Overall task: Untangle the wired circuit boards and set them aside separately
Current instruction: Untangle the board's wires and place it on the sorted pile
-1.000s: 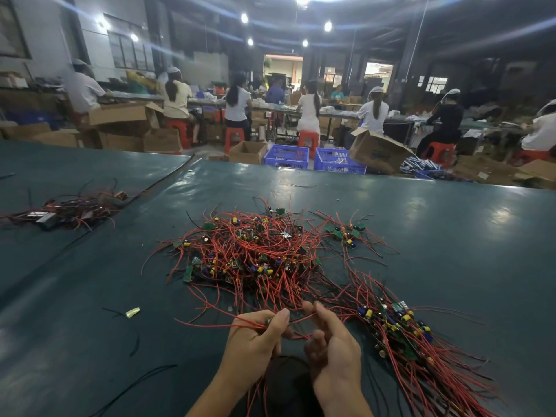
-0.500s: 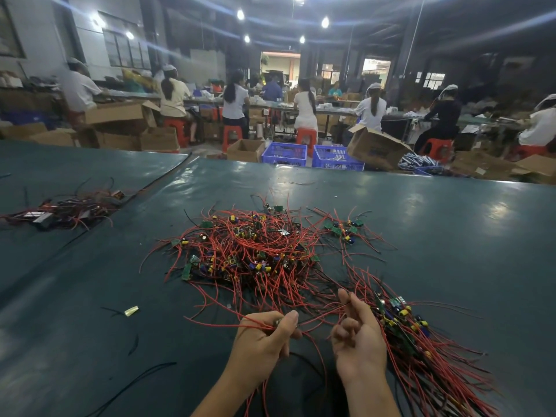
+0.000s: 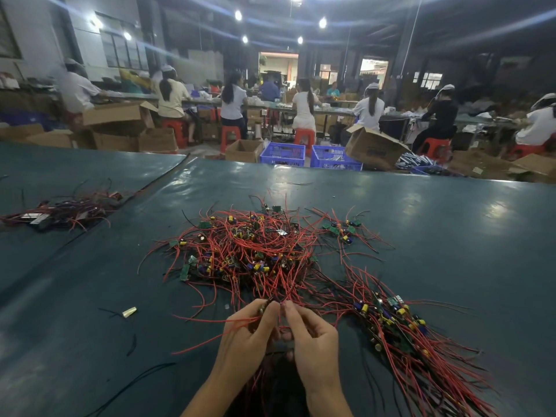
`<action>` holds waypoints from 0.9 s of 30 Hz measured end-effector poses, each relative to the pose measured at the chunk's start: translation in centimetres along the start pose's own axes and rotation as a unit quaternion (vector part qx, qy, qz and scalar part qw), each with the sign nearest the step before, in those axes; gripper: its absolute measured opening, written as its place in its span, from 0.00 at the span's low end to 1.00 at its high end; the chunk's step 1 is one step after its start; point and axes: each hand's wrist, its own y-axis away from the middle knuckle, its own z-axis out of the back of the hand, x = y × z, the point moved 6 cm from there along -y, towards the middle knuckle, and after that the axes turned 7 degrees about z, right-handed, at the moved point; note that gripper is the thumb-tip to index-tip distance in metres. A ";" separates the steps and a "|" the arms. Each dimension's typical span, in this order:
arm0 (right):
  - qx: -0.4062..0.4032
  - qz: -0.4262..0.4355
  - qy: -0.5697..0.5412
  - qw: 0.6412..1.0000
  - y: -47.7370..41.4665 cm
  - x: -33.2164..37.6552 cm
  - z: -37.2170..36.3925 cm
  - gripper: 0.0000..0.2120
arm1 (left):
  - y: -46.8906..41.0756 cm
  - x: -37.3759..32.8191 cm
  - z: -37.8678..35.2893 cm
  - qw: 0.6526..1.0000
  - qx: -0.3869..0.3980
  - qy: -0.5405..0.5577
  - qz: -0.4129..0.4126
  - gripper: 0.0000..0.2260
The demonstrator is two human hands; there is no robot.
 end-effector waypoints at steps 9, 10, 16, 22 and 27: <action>0.008 -0.040 0.006 0.999 0.2 0.1 0.4 0.13 | 0.8 -0.3 -0.6 0.987 0.025 -0.144 -0.060 0.13; 0.006 -0.043 0.008 0.999 0.1 0.0 0.5 0.13 | 0.9 -0.1 -0.7 0.983 0.034 -0.167 -0.066 0.17; -0.054 0.001 -0.038 0.998 -0.8 0.9 2.4 0.07 | 1.2 -0.4 -1.4 0.925 0.075 -0.341 -0.150 0.30; -0.106 0.127 0.014 0.986 -3.1 4.8 6.2 0.06 | 1.2 -2.0 -0.4 0.920 0.030 -0.347 -0.181 0.19; -0.093 0.221 0.365 0.900 -4.5 10.2 9.9 0.04 | 0.4 -1.5 0.9 0.924 -0.034 -0.353 -0.143 0.10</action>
